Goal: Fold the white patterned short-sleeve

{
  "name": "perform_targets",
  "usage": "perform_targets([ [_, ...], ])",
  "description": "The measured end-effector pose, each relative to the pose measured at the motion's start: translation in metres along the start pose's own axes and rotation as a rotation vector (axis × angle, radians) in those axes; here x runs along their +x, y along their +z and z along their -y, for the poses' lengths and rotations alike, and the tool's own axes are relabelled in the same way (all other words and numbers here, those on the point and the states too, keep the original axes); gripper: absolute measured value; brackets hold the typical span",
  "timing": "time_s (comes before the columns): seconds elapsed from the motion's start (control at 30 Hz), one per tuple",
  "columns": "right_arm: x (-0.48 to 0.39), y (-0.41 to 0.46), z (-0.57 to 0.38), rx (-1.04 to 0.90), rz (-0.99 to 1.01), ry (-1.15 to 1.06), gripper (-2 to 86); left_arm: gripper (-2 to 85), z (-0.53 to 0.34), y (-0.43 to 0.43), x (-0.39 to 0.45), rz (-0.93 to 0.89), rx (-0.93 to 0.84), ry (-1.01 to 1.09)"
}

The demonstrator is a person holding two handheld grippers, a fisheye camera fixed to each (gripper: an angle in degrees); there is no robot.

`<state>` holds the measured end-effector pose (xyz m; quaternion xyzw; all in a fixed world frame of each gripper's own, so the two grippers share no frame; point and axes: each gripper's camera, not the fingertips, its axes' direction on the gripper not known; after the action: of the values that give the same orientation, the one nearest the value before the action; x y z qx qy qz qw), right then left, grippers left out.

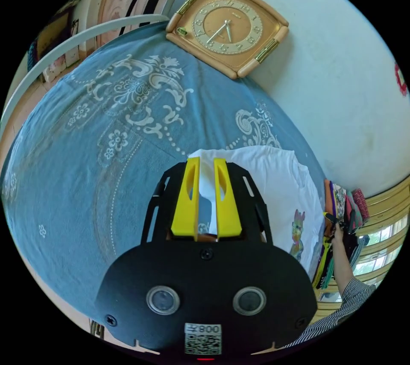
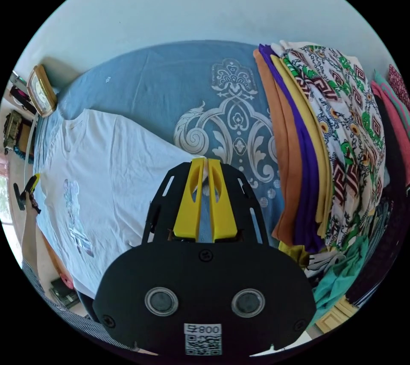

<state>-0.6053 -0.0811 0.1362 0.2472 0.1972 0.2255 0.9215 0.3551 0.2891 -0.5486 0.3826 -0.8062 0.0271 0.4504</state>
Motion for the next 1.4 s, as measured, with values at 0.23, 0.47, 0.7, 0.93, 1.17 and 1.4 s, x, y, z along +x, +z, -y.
perform_targets([
  [0.23, 0.005, -0.043, -0.047, 0.08, 0.095, -0.053, 0.8, 8.6, -0.062, -0.029, -0.029, -0.168, -0.022, 0.029],
  [0.47, -0.026, -0.04, -0.1, 0.003, 0.129, -0.147, 0.4, 3.0, -0.099, -0.025, -0.027, -0.153, -0.165, 0.06],
  [0.7, -0.013, -0.039, -0.106, -0.041, 0.175, -0.103, 0.0, 0.7, -0.116, -0.075, -0.016, -0.087, -0.067, 0.126],
  [0.93, -0.009, -0.078, -0.101, 0.005, 0.191, -0.084, 0.0, 0.8, -0.131, -0.088, -0.021, -0.082, -0.093, 0.052],
  [1.17, -0.007, -0.081, -0.103, -0.01, 0.223, -0.064, 0.0, 0.5, -0.142, -0.111, -0.01, -0.054, -0.156, 0.028],
  [1.4, -0.022, -0.142, -0.118, 0.022, 0.19, -0.098, 0.1, 0.9, -0.166, -0.171, 0.041, -0.135, -0.15, 0.178],
])
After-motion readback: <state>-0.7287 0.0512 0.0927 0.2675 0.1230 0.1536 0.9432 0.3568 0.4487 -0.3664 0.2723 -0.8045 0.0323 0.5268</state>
